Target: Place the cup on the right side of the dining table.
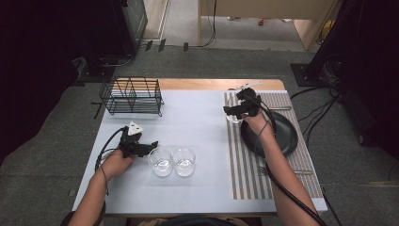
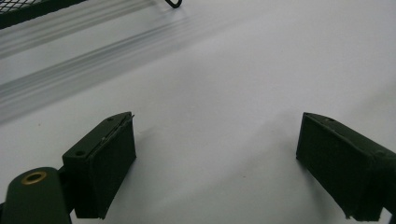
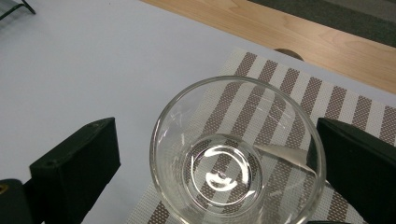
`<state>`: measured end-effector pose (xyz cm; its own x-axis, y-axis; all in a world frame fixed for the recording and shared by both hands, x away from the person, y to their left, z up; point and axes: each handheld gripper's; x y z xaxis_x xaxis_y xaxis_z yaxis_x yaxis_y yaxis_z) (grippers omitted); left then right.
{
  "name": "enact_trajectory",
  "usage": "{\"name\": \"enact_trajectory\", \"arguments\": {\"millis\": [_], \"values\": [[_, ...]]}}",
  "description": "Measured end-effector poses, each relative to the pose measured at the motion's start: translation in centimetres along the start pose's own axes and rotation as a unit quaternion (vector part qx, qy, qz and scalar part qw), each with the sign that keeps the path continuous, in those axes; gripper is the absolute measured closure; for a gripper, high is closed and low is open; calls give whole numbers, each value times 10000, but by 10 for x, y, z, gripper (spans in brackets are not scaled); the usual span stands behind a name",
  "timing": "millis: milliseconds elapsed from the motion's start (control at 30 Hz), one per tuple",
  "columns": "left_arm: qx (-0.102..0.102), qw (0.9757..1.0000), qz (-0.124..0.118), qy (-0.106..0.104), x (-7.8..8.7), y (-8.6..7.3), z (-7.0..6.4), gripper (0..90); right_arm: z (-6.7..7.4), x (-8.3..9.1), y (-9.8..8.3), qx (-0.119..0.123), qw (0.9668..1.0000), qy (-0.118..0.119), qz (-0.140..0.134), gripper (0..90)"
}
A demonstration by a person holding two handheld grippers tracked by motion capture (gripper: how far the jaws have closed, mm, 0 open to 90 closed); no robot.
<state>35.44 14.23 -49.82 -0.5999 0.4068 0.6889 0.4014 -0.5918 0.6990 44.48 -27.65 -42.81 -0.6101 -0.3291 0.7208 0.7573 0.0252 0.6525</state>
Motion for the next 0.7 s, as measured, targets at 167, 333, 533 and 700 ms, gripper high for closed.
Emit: {"name": "enact_trajectory", "arguments": {"millis": [167, 333, 533, 700], "values": [[1, 10000, 0, 1, 0, 0, 0, 117, 0, 3, 1, 18, 10000, -15, -26, 11], [1, 10000, 1, 2, 0, 0, 0, 117, 1, 8, 3, 43, 10000, 4, -74, 12], [3, 10000, 0, 3, 0, 0, 0, 117, 1, 12, 3, 84, 9999, 19, -70, 12], [3, 10000, 2, 2, 0, 0, 0, 117, 2, 15, 3, 78, 9999, 38, -82, 12]]}}
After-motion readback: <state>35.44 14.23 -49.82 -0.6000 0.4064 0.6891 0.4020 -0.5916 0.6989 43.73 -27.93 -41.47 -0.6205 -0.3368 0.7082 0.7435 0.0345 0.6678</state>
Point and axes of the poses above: each handheld gripper's, and its own axes: x roughly backward along the jaws, y roughly out of its top, z roughly to its left, and after that the axes turned 15 degrees about -x, right-handed
